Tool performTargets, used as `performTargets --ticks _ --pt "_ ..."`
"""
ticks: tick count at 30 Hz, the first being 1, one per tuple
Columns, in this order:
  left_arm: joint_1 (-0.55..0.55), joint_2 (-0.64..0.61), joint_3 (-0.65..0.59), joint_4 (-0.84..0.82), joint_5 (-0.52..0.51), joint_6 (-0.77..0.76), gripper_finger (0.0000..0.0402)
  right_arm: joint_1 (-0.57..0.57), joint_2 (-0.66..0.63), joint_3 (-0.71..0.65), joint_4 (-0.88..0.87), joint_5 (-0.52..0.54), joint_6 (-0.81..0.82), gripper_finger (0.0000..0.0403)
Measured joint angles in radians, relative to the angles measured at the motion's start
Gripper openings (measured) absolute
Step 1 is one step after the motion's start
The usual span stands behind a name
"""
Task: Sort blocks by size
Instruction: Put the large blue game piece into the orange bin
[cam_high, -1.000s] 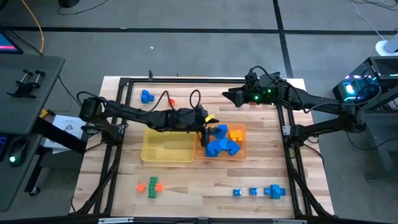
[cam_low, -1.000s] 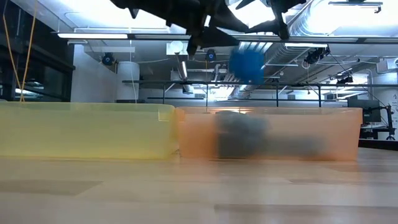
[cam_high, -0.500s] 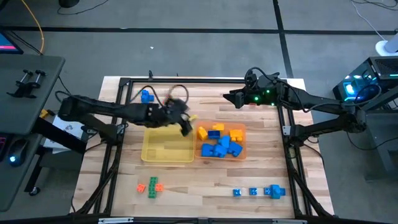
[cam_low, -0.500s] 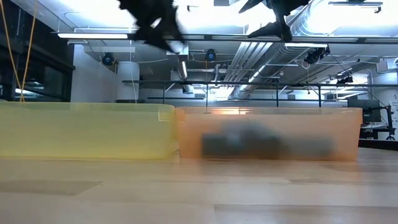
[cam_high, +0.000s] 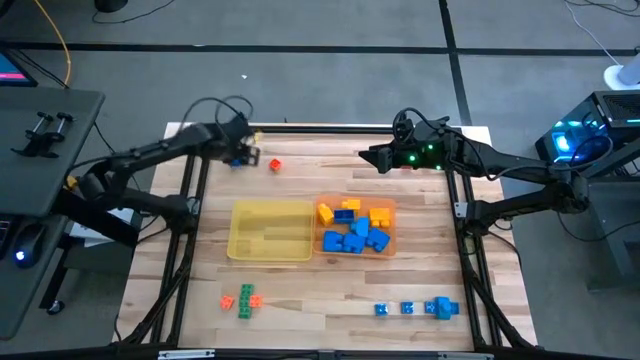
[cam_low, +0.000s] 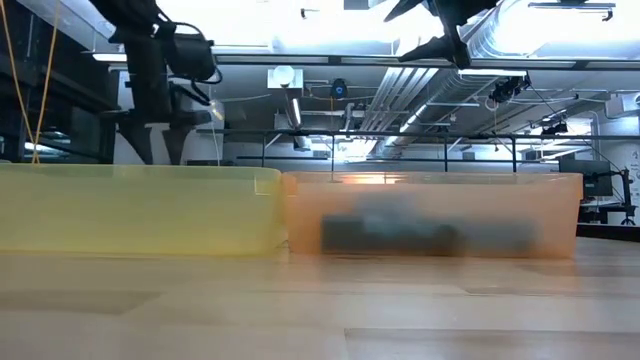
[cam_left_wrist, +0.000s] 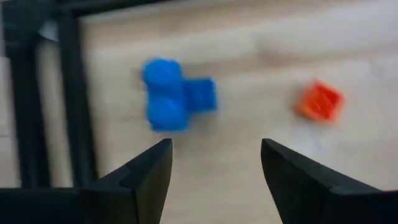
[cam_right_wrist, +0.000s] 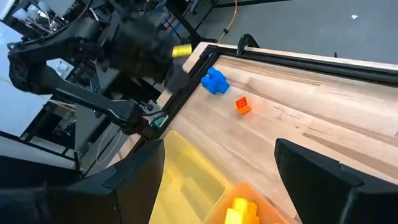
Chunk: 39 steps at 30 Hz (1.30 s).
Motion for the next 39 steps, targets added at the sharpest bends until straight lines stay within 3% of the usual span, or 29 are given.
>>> performTargets --ticks 7,17,26,32,36,39 --pt "0.180 0.039 0.000 0.012 -0.027 0.079 0.0227 0.000 0.000 0.000 -0.008 -0.006 0.016 0.0300" --pt "0.197 0.211 0.000 0.117 0.041 0.105 0.0227 0.000 0.001 0.000 -0.008 -0.005 0.017 0.0300" --pt "0.232 0.270 0.000 0.134 0.016 0.109 0.0227 0.026 0.001 0.000 -0.030 -0.005 0.015 0.0300" --pt "0.252 0.295 0.000 0.131 0.070 0.122 0.0226 0.053 0.001 0.000 -0.058 0.008 0.016 0.0300" --pt "0.252 0.294 0.001 0.145 0.098 0.163 0.0206 0.068 0.001 0.000 -0.058 0.057 0.016 0.0300" --pt "0.252 0.294 0.001 0.135 0.104 0.165 0.0164 0.076 0.001 0.000 -0.058 0.071 0.019 0.0300"
